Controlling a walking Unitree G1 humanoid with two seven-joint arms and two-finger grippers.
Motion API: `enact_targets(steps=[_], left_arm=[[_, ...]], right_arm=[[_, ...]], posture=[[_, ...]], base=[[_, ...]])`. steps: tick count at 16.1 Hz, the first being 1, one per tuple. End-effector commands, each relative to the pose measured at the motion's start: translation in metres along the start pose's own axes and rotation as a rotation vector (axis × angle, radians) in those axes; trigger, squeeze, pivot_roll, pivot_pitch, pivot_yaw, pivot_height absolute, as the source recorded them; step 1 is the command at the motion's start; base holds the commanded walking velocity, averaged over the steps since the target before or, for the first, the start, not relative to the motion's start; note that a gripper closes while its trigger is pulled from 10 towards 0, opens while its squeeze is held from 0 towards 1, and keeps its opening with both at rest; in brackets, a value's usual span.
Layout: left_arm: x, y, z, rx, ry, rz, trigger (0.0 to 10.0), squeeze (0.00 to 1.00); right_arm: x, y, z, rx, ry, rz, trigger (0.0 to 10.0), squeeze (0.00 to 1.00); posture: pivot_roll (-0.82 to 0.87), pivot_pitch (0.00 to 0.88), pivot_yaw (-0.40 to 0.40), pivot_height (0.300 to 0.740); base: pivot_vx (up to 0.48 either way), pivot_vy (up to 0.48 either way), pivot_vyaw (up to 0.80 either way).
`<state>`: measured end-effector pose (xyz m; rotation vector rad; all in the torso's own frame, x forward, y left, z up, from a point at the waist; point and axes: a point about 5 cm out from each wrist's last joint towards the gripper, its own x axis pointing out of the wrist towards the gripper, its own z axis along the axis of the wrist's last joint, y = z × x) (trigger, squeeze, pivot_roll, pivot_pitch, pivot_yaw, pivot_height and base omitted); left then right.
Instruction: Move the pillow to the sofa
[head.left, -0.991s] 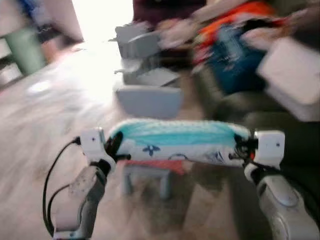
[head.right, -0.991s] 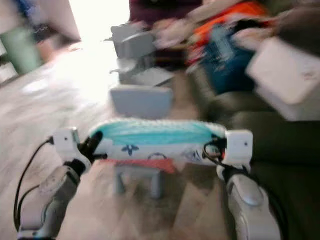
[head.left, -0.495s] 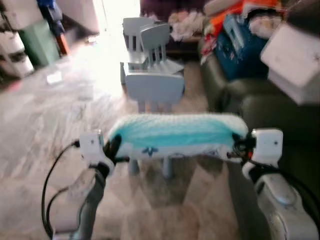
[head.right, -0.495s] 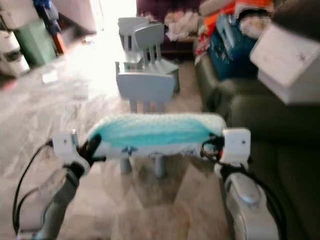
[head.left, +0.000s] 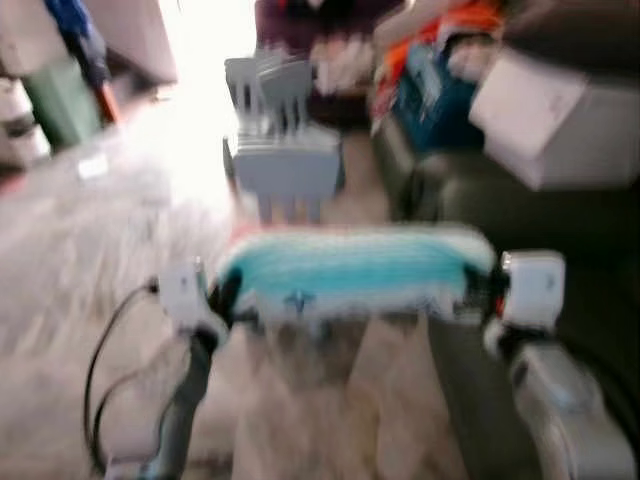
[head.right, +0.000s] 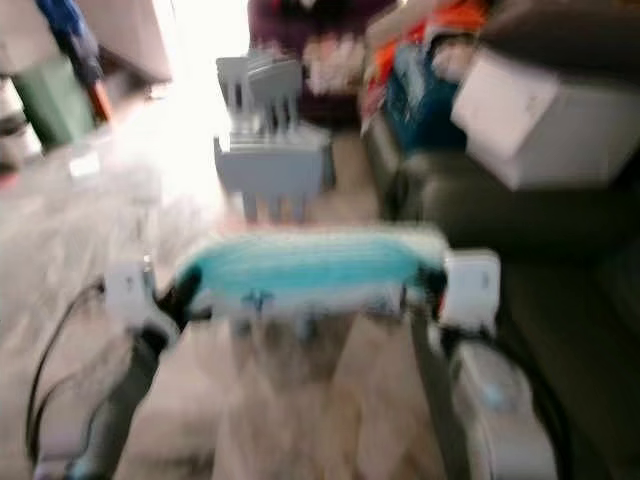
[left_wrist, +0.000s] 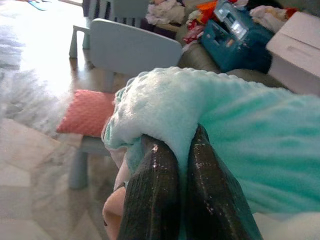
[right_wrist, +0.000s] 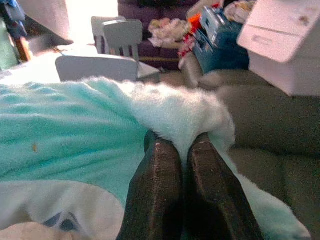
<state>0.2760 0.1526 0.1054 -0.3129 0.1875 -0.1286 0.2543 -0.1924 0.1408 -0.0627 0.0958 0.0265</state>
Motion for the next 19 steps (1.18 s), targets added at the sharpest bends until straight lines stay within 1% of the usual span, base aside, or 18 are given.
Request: enact_targets(steps=[1,6,7,19], left_arm=[[0.0008,0.0043,0.0075,0.012,-0.019,0.022,10.0,0.0],[0.0006,0.0033,0.0067,-0.002,-0.014,0.018,10.0,0.0],[0.0007,0.003,0.0067,0.001,-0.015,0.016,10.0,0.0],[0.002,0.0025,0.0049,-0.008,-0.008,0.02,10.0,0.0]], right_arm=[[0.0005,-0.0042,0.0076,-0.002,-0.032,-0.023,10.0,0.0],[-0.0001,-0.0053,0.0071,0.001,-0.027,-0.029,10.0,0.0],[-0.0001,-0.0054,0.0063,0.011,-0.021,-0.029,10.0,0.0],[-0.0001,-0.0082,0.0083,0.001,-0.016,-0.033,10.0,0.0]], posture=[[-0.19,0.0,0.03,0.74],[-0.19,0.0,0.03,0.74],[-0.19,0.0,0.03,0.74],[-0.2,0.0,0.023,0.74]], base=[[0.0,0.0,0.0],[0.0,0.0,0.0],[0.0,0.0,-0.8],[0.0,0.0,-0.8]])
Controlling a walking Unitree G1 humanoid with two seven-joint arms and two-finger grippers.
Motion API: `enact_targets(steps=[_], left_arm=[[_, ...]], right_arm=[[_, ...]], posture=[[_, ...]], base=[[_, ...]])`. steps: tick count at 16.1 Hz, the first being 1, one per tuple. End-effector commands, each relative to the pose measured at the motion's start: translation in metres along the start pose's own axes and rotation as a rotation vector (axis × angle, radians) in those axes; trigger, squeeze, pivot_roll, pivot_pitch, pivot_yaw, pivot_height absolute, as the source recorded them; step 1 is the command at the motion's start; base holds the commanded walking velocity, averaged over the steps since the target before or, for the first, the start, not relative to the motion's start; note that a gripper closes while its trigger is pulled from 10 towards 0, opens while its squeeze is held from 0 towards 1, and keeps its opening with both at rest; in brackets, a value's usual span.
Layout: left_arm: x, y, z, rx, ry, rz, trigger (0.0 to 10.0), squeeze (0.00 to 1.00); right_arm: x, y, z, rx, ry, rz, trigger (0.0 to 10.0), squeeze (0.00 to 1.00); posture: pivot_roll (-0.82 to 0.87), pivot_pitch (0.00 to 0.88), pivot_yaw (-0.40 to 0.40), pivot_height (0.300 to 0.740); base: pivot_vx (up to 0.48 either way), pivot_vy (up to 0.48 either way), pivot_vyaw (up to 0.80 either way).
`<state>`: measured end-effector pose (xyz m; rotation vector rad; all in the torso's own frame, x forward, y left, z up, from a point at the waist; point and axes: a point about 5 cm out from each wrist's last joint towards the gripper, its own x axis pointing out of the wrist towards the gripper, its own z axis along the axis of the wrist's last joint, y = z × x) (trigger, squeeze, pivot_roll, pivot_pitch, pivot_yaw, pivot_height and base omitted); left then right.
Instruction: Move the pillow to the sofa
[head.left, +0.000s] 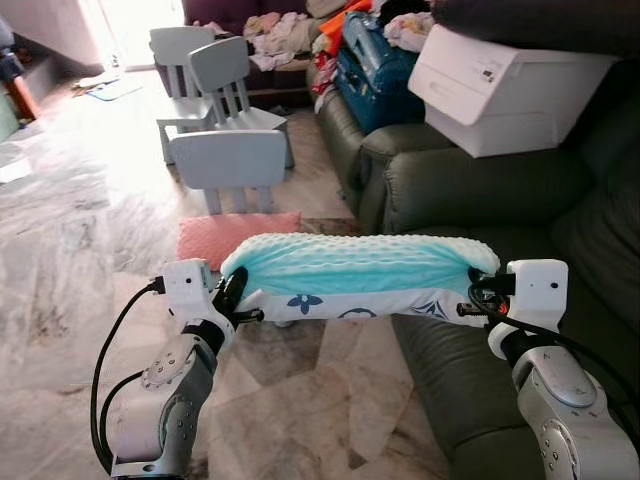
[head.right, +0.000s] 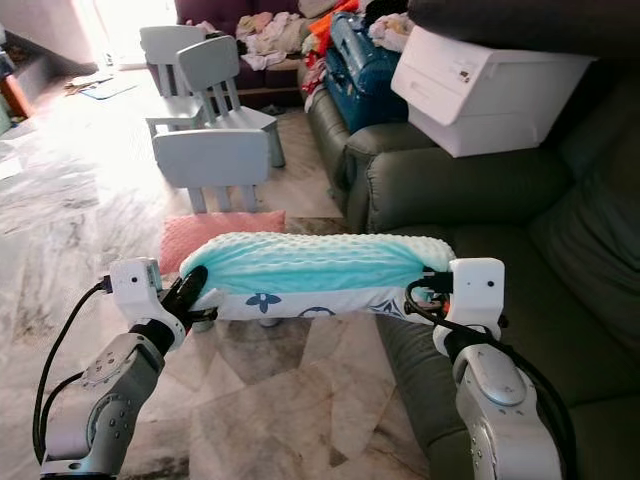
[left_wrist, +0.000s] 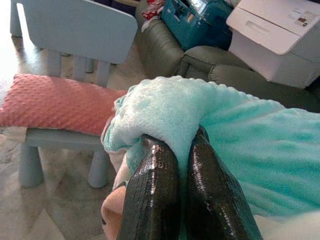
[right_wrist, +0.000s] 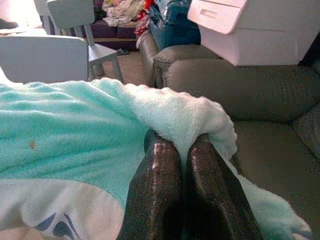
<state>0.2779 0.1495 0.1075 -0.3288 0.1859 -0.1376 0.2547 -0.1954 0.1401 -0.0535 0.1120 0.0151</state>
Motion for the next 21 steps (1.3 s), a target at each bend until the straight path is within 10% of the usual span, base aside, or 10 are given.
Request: enact_targets(steps=[1,12,21], left_arm=[[0.0,0.0059,0.0037,0.007,-0.007,0.03,10.0,0.0],[-0.0008,0.0069,0.0022,0.013,0.005,0.033,10.0,0.0],[-0.001,0.0067,0.0008,0.02,0.014,0.029,10.0,0.0]], right_arm=[[-0.0006,-0.0052,0.0093,-0.009,-0.032,-0.022,10.0,0.0],[-0.0011,-0.0051,0.0088,-0.005,-0.03,-0.026,10.0,0.0],[-0.0015,-0.0054,0.0096,-0.009,-0.037,-0.024,10.0,0.0]], posture=[[-0.2,0.0,0.023,0.74],[-0.2,0.0,0.03,0.74],[-0.21,0.0,0.029,0.74]], base=[[0.0,0.0,-0.8],[0.0,0.0,-0.79],[0.0,0.205,0.0]])
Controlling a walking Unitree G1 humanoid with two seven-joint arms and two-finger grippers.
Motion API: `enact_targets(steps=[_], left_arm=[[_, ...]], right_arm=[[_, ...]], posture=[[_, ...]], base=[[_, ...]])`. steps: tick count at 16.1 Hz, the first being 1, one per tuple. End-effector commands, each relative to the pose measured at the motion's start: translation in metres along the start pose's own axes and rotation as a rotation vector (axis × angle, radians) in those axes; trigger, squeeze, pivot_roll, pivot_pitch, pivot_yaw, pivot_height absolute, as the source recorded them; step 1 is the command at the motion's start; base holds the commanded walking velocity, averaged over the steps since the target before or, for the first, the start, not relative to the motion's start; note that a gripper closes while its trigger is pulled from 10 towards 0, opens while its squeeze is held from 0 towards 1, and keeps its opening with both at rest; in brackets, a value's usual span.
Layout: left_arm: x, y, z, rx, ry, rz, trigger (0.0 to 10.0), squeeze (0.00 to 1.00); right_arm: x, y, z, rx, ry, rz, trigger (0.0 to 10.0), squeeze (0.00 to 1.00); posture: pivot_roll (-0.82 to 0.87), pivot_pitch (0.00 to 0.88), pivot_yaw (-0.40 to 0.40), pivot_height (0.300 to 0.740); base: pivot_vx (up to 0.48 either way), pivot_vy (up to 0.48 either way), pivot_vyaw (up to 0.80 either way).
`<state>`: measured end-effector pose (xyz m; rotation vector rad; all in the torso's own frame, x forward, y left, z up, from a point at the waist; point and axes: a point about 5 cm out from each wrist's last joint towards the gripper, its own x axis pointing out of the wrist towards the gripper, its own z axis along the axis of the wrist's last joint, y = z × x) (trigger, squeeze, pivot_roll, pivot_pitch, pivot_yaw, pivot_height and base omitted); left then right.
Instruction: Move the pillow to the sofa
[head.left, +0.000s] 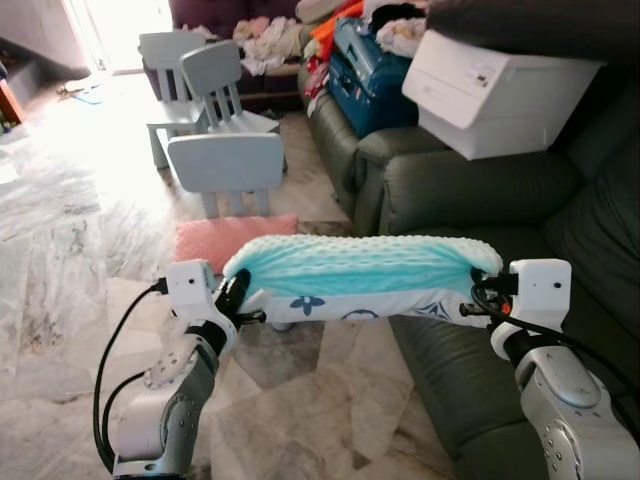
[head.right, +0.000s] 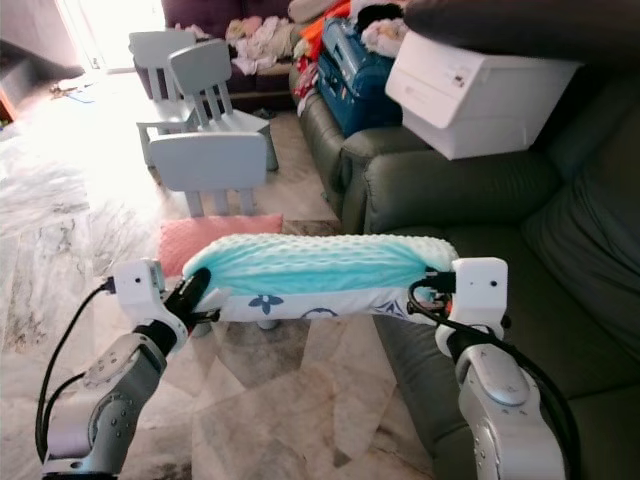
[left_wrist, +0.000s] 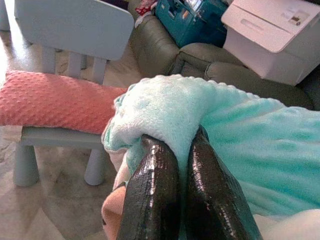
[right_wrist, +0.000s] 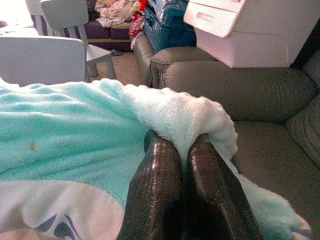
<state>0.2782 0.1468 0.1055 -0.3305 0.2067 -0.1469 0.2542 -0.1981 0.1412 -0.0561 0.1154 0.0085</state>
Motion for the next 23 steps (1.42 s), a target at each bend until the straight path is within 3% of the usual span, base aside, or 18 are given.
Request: enact_targets(steps=[1,11,19,23], left_arm=[[-0.0019,0.0086,0.0036,0.031,-0.01,0.033,10.0,0.0],[-0.001,0.0096,0.0044,0.07,-0.016,0.023,10.0,0.0],[0.0012,0.0078,0.0054,0.099,-0.034,0.033,10.0,0.0],[0.0037,0.0055,0.0087,0.127,-0.077,0.014,10.0,0.0]], right_arm=[[-0.0008,-0.0027,0.0087,-0.007,-0.041,-0.017,10.0,0.0],[-0.0004,-0.0025,0.0091,-0.01,-0.046,-0.023,10.0,0.0],[-0.0002,-0.0045,0.0087,-0.014,-0.04,-0.029,10.0,0.0],[0.0006,-0.0063,0.009,-0.018,-0.035,-0.035,10.0,0.0]], posture=[[-0.21,0.0,0.028,0.74],[-0.21,0.0,0.033,0.74],[-0.21,0.0,0.028,0.74],[-0.21,0.0,0.025,0.74]], base=[[0.0,0.48,0.0],[0.0,0.48,0.0],[0.0,0.0,0.0],[0.0,0.0,-0.8]])
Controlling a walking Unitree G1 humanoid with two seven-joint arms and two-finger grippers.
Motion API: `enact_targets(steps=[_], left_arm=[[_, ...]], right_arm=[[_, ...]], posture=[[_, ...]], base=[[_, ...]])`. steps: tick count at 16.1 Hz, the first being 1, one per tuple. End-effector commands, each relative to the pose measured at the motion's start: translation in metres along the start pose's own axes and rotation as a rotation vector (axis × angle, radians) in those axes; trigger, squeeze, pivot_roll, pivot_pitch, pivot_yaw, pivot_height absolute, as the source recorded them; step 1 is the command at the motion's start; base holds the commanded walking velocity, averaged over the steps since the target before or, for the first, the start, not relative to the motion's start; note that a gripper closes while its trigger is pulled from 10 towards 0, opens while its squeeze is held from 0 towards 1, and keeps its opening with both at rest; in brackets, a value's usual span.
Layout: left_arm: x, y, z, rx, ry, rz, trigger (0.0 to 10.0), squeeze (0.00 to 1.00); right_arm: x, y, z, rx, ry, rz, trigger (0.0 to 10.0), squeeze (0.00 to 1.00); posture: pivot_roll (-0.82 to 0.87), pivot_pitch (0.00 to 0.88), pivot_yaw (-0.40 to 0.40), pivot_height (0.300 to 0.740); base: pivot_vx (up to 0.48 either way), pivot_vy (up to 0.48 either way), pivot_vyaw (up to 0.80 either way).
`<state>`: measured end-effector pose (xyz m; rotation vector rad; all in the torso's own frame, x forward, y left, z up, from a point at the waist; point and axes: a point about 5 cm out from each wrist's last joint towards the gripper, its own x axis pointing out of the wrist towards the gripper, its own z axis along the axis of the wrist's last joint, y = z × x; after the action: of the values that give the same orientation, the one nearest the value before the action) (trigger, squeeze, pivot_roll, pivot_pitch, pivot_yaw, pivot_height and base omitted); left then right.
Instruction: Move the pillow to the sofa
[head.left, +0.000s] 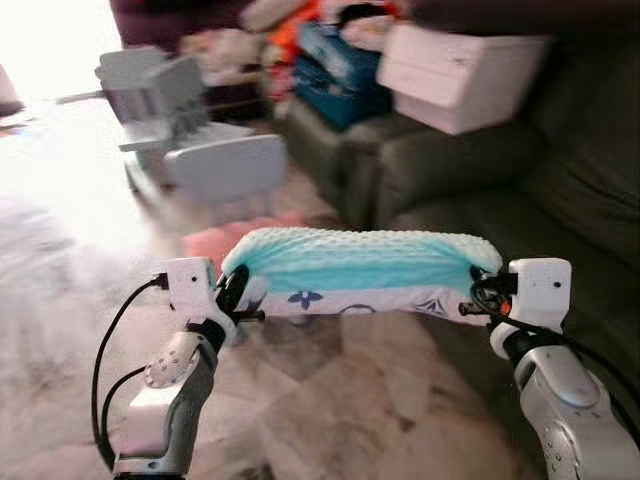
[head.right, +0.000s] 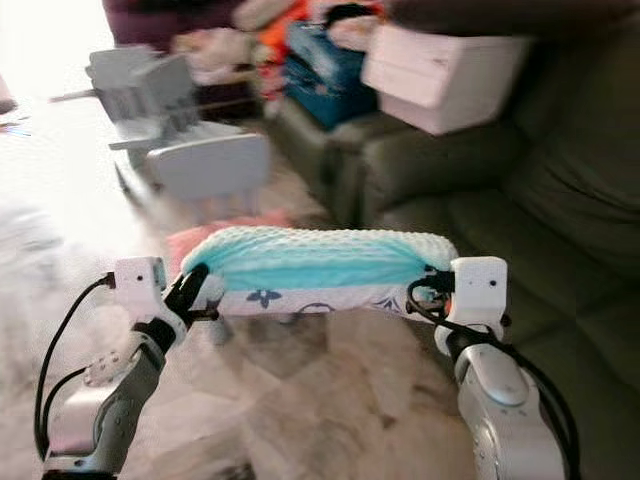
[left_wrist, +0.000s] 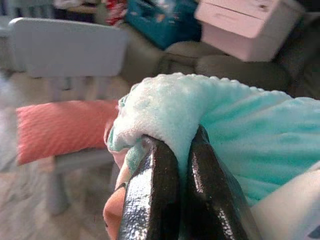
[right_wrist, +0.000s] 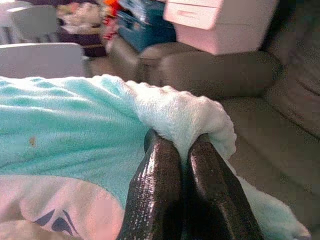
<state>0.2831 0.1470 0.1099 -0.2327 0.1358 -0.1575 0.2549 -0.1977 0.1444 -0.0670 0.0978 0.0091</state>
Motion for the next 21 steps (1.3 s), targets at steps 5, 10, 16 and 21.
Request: enact_targets(steps=[5,10,16,21], left_arm=[[0.0028,0.0075,0.0024,0.006,-0.02,0.025,10.0,0.0],[0.0023,0.0082,0.0001,-0.007,-0.015,0.023,10.0,0.0],[0.0037,0.0086,-0.0004,-0.015,-0.009,0.016,10.0,0.0],[0.0022,0.0087,-0.0006,-0.023,-0.013,0.002,10.0,0.0]], right_arm=[[0.0008,-0.0079,0.0074,-0.014,-0.021,-0.036,10.0,0.0],[0.0014,-0.0083,0.0088,-0.021,-0.024,-0.034,10.0,0.0],[0.0022,-0.0079,0.0099,-0.022,-0.031,-0.03,10.0,0.0],[0.001,-0.0065,0.0095,-0.027,-0.032,-0.027,10.0,0.0]], posture=[[-0.22,0.0,0.021,0.74],[-0.22,0.0,0.018,0.74],[-0.22,0.0,0.02,0.74],[-0.22,0.0,0.023,0.74]], base=[[0.0,0.0,-0.8],[0.0,0.0,-0.8],[0.0,0.0,-0.53],[0.11,0.0,0.0]])
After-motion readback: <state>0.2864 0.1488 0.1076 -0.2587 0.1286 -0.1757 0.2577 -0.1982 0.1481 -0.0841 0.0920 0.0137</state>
